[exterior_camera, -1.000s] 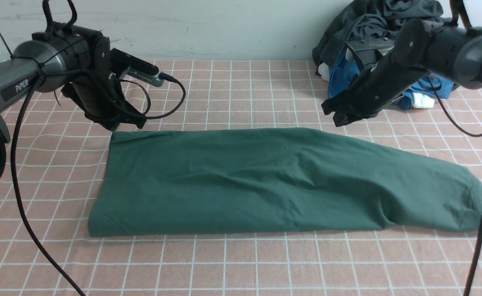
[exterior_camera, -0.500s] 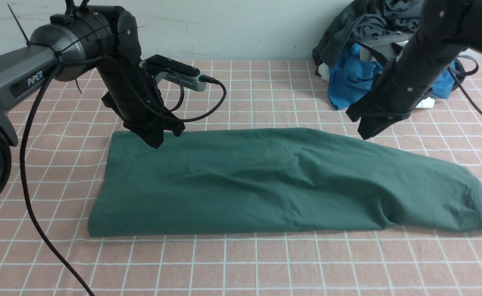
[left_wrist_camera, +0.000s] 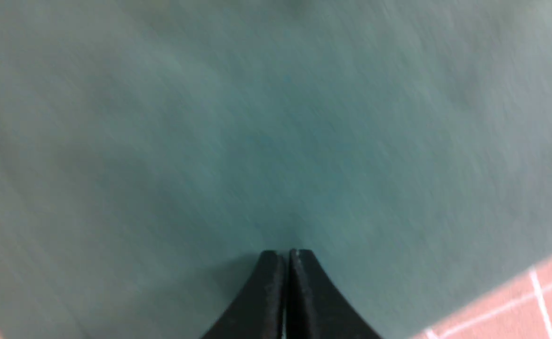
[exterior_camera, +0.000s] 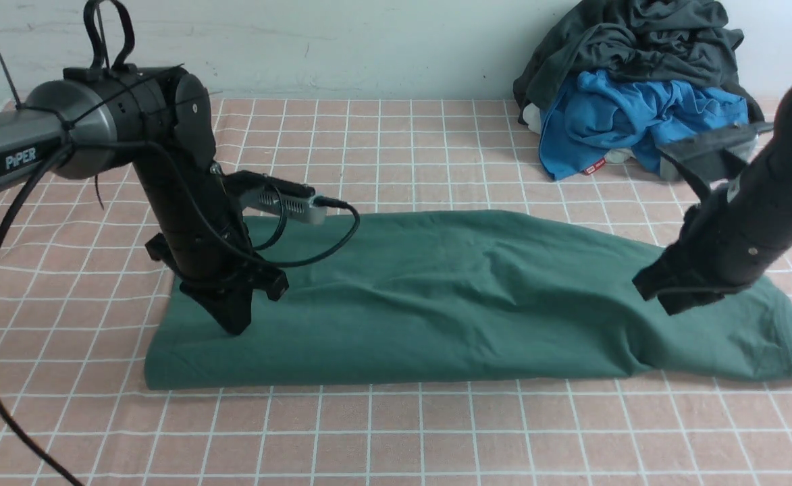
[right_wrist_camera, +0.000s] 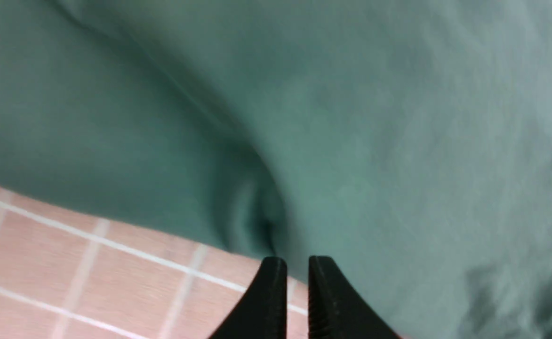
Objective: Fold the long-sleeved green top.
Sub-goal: Use the right arm to clamp the right edge of the fabric
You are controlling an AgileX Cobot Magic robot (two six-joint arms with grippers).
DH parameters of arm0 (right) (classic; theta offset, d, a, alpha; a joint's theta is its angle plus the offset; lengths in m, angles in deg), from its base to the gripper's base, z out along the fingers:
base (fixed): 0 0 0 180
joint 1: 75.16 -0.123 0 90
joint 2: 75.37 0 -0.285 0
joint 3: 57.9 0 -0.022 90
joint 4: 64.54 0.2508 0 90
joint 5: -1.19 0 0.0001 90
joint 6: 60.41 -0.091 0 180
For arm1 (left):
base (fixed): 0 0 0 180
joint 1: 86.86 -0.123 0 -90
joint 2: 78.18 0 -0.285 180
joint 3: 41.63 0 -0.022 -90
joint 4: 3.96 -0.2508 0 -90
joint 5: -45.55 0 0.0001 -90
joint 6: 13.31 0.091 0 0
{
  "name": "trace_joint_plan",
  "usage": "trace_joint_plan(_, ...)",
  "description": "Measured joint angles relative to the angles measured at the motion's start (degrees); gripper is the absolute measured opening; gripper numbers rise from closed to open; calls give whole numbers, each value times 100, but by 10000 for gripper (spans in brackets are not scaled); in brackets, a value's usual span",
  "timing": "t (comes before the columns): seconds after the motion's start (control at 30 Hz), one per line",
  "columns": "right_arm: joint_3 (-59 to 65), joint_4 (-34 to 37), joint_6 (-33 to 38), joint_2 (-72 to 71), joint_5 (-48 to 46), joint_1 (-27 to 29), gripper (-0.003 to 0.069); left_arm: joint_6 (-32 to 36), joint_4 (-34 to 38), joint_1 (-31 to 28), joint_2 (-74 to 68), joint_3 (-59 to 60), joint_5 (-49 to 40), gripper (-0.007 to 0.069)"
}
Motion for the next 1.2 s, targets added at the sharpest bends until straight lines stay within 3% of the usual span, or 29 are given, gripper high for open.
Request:
trace_joint_plan(0.23, 704, -527, -702, 344, 996, 578, 64, 71, 2, -116, 261, 1193, 853, -3)
trace_joint_plan(0.47, 676, -412, -867, 929, 1589, 1741, 64, -111, 208, -443, 439, 1535, 1321, -3)
trace_joint_plan(0.67, 359, 31, -785, 1007, 1291, 2271, 63, -126, 381, -695, 436, 1553, 1321, -3)
trace_joint_plan(0.93, -72, -210, -583, 632, 979, 2428, 72, -126, 368, -753, 436, 1553, 1321, -3)
trace_joint_plan(1.0, -119, -210, -527, 626, 979, 2428, 86, -120, 368, -753, 436, 1553, 1321, -3)
trace_joint_plan(1.13, -131, -153, -496, 697, 979, 2428, 196, -120, 372, -753, 436, 1553, 1321, -3)
trace_joint_plan(1.2, -147, -138, -499, 789, 979, 2428, 295, -120, 372, -753, 436, 1553, 1321, -3)
